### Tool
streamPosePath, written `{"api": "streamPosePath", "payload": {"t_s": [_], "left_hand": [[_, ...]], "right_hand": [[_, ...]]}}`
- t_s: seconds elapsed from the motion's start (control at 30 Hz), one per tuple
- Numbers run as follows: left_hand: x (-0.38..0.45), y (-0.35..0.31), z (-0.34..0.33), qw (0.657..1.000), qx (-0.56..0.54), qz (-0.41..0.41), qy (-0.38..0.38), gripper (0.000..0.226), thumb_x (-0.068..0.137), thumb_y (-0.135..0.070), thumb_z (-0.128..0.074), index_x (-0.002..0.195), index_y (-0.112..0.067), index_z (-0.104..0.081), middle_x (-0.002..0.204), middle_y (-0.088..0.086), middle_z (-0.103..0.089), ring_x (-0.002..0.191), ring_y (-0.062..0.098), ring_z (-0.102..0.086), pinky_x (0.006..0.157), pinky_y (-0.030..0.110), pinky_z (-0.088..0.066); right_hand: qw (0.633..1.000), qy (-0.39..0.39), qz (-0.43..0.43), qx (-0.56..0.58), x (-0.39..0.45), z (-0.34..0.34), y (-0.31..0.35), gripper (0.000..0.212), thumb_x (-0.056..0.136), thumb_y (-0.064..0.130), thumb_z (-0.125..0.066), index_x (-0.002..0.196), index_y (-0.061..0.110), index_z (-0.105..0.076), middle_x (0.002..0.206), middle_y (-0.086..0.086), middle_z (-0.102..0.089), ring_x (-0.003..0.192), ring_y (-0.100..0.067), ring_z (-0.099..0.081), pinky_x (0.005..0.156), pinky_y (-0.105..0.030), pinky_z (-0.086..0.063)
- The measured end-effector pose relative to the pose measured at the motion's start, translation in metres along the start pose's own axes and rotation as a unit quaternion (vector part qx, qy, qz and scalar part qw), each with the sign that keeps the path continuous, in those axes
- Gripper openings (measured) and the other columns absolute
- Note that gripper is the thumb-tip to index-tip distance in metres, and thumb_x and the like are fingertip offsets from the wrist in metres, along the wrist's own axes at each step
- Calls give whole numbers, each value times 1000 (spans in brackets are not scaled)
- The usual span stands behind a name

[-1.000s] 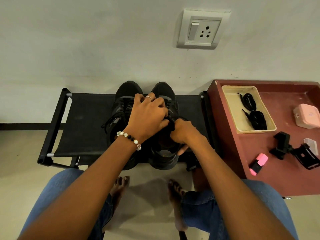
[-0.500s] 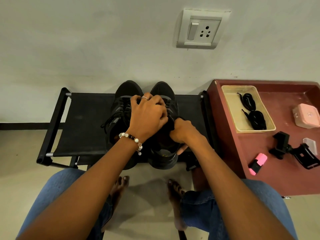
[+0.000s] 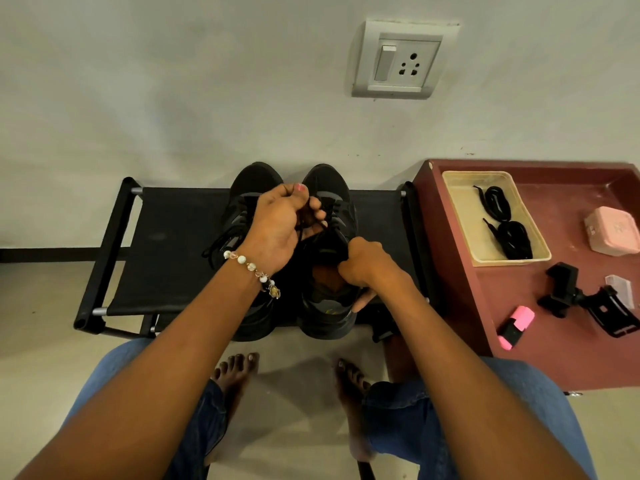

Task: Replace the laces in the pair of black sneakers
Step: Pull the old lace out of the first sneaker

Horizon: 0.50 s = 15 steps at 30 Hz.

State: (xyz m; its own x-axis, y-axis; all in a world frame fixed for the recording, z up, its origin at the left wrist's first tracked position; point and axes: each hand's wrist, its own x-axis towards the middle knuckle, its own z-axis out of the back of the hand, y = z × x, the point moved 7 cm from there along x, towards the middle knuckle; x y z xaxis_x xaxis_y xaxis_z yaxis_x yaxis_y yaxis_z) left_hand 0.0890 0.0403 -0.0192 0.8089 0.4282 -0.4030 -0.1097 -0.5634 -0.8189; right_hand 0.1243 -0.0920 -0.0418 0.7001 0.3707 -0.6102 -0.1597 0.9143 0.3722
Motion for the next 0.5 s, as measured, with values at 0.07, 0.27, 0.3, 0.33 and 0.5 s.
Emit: {"api": "streamPosePath", "payload": {"t_s": [0.07,0.27,0.3,0.33,0.5], "left_hand": [[3,5,1,999,-17,28,-5,22,101,-14,-47,80,-15,-53,60,0,-54,56,15,-51,73,42,-54],[10,-1,25,991,-72,51,-102,22,100,-21,-51,78,-17,-55,59,-2,-47,42,8,-35,50,25,-51],[9,-10,28,993,12,4,-115,17,98,-20,-54,83,-15,-57,62,-1,-51,46,8,-41,52,25,-51],[10,-19,30,982,134,-58,-124,11,96,-20,-57,87,-15,-60,67,-2,-56,54,9,-50,57,25,-52],[1,-37,9,771,561,-282,-102,22,85,-26,-66,106,-21,-66,113,4,-59,110,24,-51,95,35,-43]], "right_hand": [[1000,0,-3,-1,0,0,0,31,96,17,-52,124,3,-51,125,-18,-51,109,-35,-56,81,-34,-46],[1000,0,-1,-10,-1,0,1,32,96,16,-51,125,2,-50,130,-20,-47,111,-36,-54,88,-37,-48],[1000,0,-2,-17,-1,0,1,31,96,17,-51,124,3,-50,129,-19,-47,111,-36,-54,85,-36,-47],[1000,-1,-5,-25,-1,0,1,31,96,18,-52,123,4,-50,129,-19,-48,111,-37,-55,83,-36,-47],[996,-72,18,-45,0,16,3,45,91,41,-61,123,12,-49,123,-16,-52,106,-38,-58,87,-48,-53]]}}
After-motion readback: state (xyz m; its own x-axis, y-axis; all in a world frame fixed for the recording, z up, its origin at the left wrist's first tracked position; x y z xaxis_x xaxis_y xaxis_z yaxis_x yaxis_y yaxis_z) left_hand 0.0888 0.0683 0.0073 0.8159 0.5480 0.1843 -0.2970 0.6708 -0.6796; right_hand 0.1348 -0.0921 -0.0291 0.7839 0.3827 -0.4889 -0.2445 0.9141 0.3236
